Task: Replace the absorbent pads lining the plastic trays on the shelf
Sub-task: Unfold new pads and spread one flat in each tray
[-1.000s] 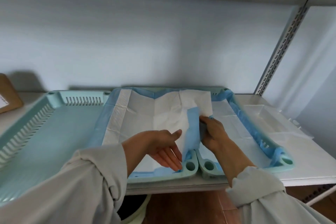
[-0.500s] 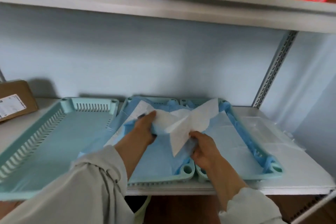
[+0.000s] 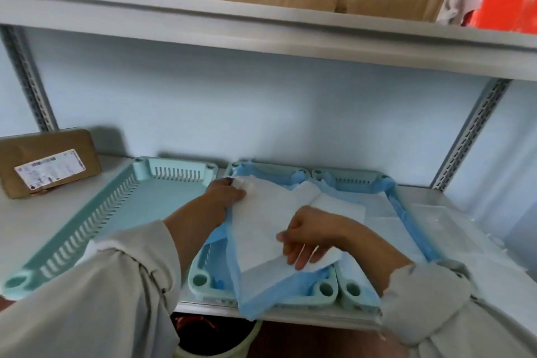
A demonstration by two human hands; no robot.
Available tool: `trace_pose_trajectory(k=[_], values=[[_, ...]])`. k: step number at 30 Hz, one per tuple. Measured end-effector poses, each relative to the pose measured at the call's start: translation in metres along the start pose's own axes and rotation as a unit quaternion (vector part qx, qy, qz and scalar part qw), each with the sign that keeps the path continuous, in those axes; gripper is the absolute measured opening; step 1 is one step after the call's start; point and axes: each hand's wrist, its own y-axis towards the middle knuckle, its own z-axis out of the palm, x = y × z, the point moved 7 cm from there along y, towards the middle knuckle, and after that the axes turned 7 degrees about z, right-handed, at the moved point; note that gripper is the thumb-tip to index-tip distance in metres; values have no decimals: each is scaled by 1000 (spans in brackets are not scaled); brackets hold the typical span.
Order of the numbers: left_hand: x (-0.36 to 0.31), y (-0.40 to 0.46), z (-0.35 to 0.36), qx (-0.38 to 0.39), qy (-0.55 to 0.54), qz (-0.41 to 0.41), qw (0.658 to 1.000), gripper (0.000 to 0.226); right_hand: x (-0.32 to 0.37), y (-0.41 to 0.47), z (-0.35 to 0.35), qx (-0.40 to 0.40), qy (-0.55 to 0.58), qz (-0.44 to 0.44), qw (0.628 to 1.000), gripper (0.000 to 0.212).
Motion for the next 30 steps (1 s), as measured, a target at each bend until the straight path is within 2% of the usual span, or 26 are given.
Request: trace_pose_trajectory(k=[2, 3, 5, 6, 7, 9, 11, 13, 14, 15, 17, 19, 20, 21, 23, 26, 27, 28, 30], values=[[2, 1, -1, 0, -9, -4, 1000, 38, 7, 7, -39, -173, 2, -50, 984, 23], [3, 1, -2, -2, -18, -4, 1000, 38, 11, 10, -41, -181, -54, -71, 979, 36], [5, -1, -1, -8, -17, -2, 1000, 35, 2, 28, -8, -36, -186, -70, 979, 76], [4, -1, -1, -12, -11, 1, 1000, 32, -6, 32, 11, 20, -235, -57, 970, 86], [3, 0, -3, -22, -8, 7, 1000, 28, -10, 36, 26, 38, -254, -53, 965, 90], [-4, 6, -10, -57, -4, 33, 998, 21, -12, 46, 47, 20, -227, -64, 972, 91], [-18, 12, -16, -85, -20, 73, 993, 13, -13, 52, 69, 67, -156, -49, 984, 85], [-32, 17, -18, -69, -28, 91, 993, 22, -11, 55, 84, 140, -77, -29, 987, 63], [-38, 17, -18, -48, -14, 94, 994, 26, -9, 59, 79, 128, -47, -30, 990, 48], [-44, 16, -19, -21, 8, 98, 995, 31, -4, 63, 65, 65, -12, -41, 997, 35], [-48, 11, -23, 22, 61, 100, 993, 36, 3, 65, 18, -146, 58, -35, 987, 20], [-48, 9, -34, 34, 109, 96, 989, 32, 9, 56, -28, -345, 46, -24, 937, 23], [-47, 9, -39, 34, 121, 92, 988, 27, 14, 55, -41, -390, 18, -27, 920, 31], [-45, 8, -43, 35, 121, 85, 988, 26, 16, 61, -47, -393, -13, -29, 919, 42], [-41, 9, -52, 37, 119, 68, 990, 29, 20, 80, -48, -346, -70, -31, 935, 65], [-36, 8, -60, 32, 144, 62, 987, 34, 22, 106, -40, -269, -74, -50, 959, 83], [-35, 9, -62, 30, 150, 64, 986, 35, 23, 113, -35, -245, -44, -63, 966, 81], [-34, 10, -64, 30, 168, 70, 983, 34, 24, 118, -30, -229, -23, -71, 971, 69], [-36, 14, -68, 21, 288, 96, 952, 30, 26, 121, -23, -238, -62, -59, 967, 20]])
